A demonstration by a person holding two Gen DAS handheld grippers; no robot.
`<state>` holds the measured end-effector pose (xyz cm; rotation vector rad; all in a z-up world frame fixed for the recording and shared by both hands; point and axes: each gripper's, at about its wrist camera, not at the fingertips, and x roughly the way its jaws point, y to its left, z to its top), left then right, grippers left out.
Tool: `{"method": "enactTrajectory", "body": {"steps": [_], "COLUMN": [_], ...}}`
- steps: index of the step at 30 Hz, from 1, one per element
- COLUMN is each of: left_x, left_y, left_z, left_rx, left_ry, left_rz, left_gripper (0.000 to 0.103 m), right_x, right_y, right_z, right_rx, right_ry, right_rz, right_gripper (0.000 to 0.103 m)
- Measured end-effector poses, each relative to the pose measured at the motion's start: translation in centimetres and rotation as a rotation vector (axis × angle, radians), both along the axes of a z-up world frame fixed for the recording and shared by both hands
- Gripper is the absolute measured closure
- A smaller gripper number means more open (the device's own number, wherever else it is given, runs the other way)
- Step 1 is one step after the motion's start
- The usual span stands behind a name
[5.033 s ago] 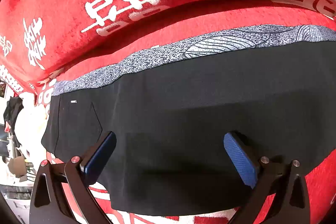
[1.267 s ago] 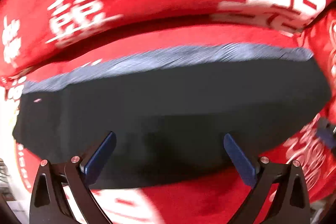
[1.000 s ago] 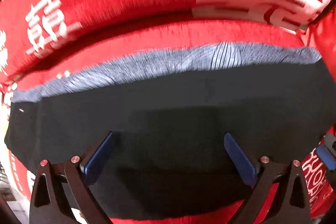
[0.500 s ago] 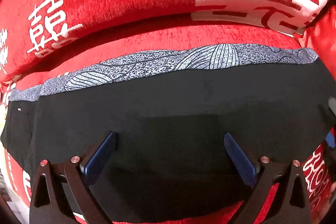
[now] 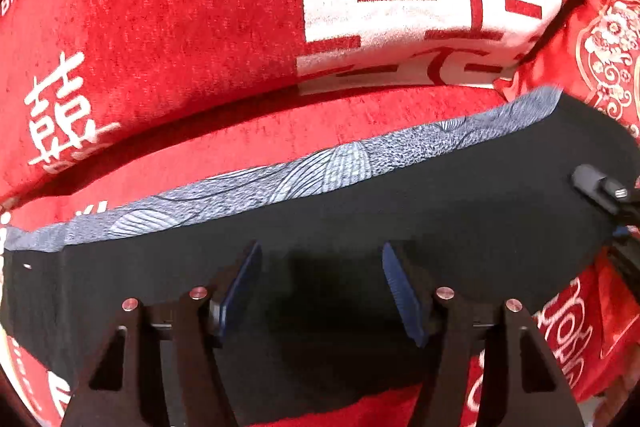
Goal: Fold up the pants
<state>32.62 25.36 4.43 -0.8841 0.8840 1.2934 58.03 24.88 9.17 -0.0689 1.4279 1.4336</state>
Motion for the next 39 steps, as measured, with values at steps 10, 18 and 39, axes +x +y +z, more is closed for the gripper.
{"method": "enactTrajectory", "body": {"steps": [10,18,39], "left_x": [-0.7,-7.9,-30.6], "left_y": [-0.6,-2.8,-9.7], "left_z": [-2.2,1.0,-1.1], "left_rx": [-0.026,-0.052,-0.147], "left_ry": [-0.087,-0.175,-0.029], "left_rz": [-0.030,0.049,0.333], "left_gripper": [0.032,0.009,0.009], "right_x": [-5.4,-11.4,-41.5], "right_y": [1.6,1.8,-8.2], "right_z": [4.1,8.0,-1.9], "right_rx": [0.054,0.084,0.002], "right_ry": [-0.162,-0.367,-1.053], "right_rz": [0.145,0.257,0.829], "right_gripper": [0.089,0.089,0.041]}}
